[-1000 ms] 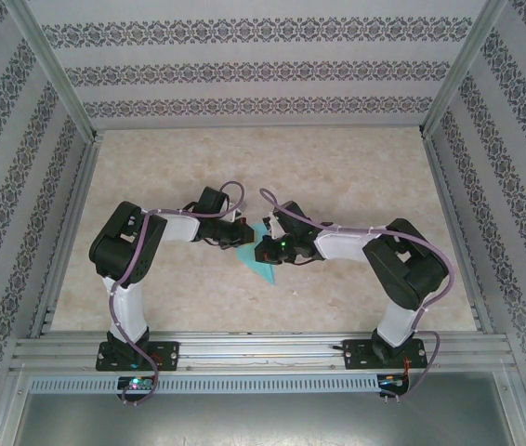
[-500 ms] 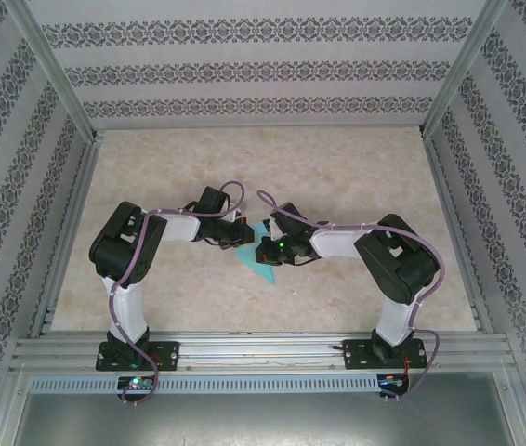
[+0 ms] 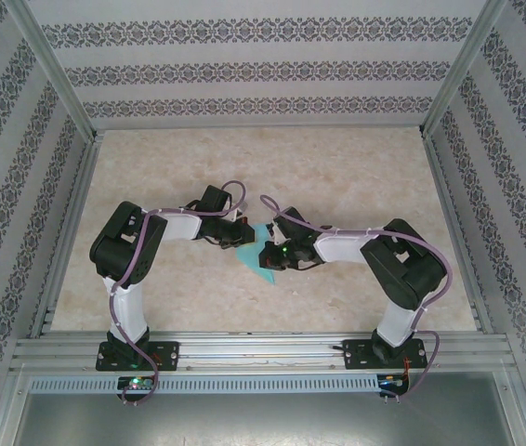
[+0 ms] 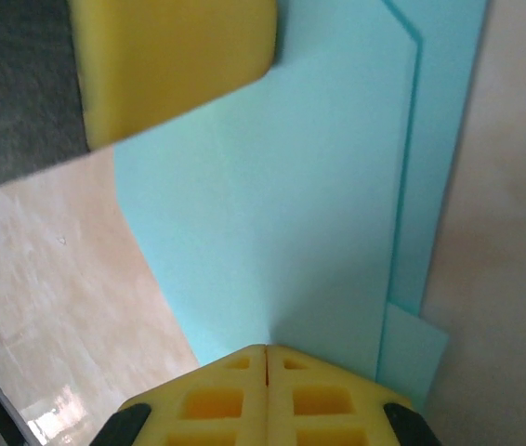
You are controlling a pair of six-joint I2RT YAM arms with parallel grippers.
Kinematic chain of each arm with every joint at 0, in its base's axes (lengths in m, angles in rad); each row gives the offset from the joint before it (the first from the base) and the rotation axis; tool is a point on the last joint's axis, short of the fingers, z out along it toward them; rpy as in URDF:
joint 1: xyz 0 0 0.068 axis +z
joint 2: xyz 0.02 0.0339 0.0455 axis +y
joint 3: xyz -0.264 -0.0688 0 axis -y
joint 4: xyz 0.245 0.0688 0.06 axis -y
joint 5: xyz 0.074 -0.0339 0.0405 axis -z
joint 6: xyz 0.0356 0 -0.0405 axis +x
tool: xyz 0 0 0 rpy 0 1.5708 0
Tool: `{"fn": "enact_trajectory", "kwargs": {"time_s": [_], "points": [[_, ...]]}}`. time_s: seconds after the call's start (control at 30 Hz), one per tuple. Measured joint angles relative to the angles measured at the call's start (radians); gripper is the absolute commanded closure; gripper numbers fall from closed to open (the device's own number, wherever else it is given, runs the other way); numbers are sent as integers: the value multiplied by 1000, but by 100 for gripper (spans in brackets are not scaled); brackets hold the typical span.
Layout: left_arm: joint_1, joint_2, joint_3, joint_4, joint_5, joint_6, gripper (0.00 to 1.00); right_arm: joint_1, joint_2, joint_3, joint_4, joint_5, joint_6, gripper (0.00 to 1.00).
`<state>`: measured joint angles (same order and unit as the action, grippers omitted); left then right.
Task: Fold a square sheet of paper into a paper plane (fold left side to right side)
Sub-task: Fourth fold the wing at the center of the table.
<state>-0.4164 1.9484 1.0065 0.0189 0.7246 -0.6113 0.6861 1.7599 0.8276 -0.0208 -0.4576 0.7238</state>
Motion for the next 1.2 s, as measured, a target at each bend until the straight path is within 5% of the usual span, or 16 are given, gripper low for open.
{"fn": "enact_trajectory", "kwargs": {"time_s": [1.2], "points": [[-1,1,6,-10,0,-3,100,58,-190,-183,-58,29,30,100]]}}
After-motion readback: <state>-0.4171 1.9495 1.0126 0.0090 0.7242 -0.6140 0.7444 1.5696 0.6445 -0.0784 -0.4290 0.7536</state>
